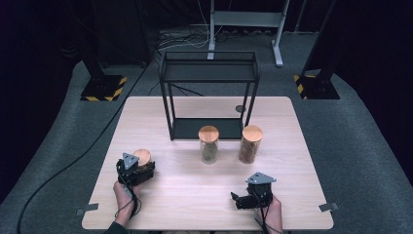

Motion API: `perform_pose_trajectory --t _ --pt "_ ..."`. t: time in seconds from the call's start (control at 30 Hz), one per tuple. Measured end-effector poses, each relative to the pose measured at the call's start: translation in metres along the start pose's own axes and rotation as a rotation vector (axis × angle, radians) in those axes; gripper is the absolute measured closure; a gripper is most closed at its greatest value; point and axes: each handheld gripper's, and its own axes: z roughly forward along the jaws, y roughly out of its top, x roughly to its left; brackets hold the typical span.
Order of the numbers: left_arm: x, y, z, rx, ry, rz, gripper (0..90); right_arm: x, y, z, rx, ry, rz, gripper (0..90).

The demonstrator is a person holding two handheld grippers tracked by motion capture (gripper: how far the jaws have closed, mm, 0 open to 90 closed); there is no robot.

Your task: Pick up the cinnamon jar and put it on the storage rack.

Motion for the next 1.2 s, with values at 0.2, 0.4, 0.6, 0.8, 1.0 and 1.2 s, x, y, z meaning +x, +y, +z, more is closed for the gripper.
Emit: perform_pose_trajectory --t 0.2,0.4,0.6,0.8,1.0,1.2 --pt "0.001 0.000 0.000 -0.001 -0.015 -0.005 25.6 0.000 0.000 -0.001 -0.009 -0.004 0.003 1.0" --pt "0.000 0.001 -0.002 -0.011 -0.026 0.002 25.6 0.000 0.000 0.000 -0.003 0.000 -0.001 0.9" --pt "-0.003 0.004 -0.002 -0.017 -0.036 0.008 25.6 0.000 0.000 -0.001 -0.013 -0.004 0.004 1.0" --pt "-0.007 0.009 -0.003 -0.024 -0.046 0.022 25.6 0.000 0.000 -0.001 -0.009 -0.001 0.004 0.9" --pt "-0.011 0.013 -0.002 -0.024 -0.051 0.042 25.6 0.000 -0.001 -0.001 -0.016 -0.003 0.002 0.9" --pt "-0.015 0.019 -0.001 -0.023 -0.057 0.067 25.7 0.000 0.000 -0.001 -0.009 -0.001 0.000 1.0"
